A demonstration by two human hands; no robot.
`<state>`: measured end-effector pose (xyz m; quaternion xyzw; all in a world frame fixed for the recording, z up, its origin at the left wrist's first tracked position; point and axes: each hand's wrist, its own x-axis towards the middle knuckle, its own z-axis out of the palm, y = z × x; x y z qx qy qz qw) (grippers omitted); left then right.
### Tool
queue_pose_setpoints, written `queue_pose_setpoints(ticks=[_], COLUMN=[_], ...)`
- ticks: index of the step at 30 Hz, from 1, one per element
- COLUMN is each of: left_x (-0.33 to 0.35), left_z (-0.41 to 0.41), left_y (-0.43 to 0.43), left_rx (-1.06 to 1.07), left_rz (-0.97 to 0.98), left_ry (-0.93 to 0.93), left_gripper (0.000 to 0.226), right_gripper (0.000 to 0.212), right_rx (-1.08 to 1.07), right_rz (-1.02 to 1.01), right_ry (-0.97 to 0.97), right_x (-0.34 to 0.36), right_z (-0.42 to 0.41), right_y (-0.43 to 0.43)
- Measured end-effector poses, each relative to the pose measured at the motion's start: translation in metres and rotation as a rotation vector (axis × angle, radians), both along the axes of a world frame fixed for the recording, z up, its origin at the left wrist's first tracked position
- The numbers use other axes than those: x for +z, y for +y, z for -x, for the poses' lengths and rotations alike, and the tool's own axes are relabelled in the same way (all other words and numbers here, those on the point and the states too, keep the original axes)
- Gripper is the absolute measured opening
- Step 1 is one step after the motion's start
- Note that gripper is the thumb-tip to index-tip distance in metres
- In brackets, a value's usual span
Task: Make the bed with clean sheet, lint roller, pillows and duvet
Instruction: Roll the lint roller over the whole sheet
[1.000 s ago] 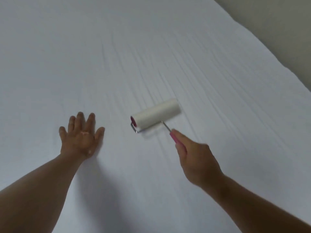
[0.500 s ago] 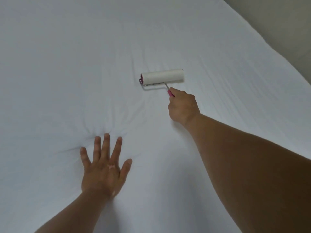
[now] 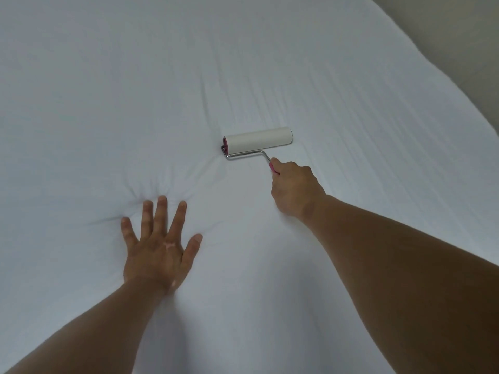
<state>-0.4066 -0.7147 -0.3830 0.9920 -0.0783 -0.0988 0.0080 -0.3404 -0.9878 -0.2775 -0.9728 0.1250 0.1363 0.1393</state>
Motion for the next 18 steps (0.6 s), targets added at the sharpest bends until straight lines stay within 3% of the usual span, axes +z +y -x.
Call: queue_pose_setpoints(ticks=[4,9,18], left_x=[0.006,0.017,0.033], left_z=[0.000,0.004,0.039], left_y=[-0.001,-0.002,-0.012], left_rx=[0.005,0.003,0.038], left_rz=[0.012,-0.017,0.001], left_ry=[0.005,0.004,0.068], left_gripper=[0.077,0.077,0.078], right_gripper=[0.040,0.058,0.056], right_rx=[-0.022,-0.005,-0.093], right_rz=[0.007,0.033,-0.048], right_ry=[0.031,0.085,0.115], right_x=[0.000,-0.003,0.005], right_z=[0.039,0.093,0.205], right_y=[-0.005,-0.008,-0.018])
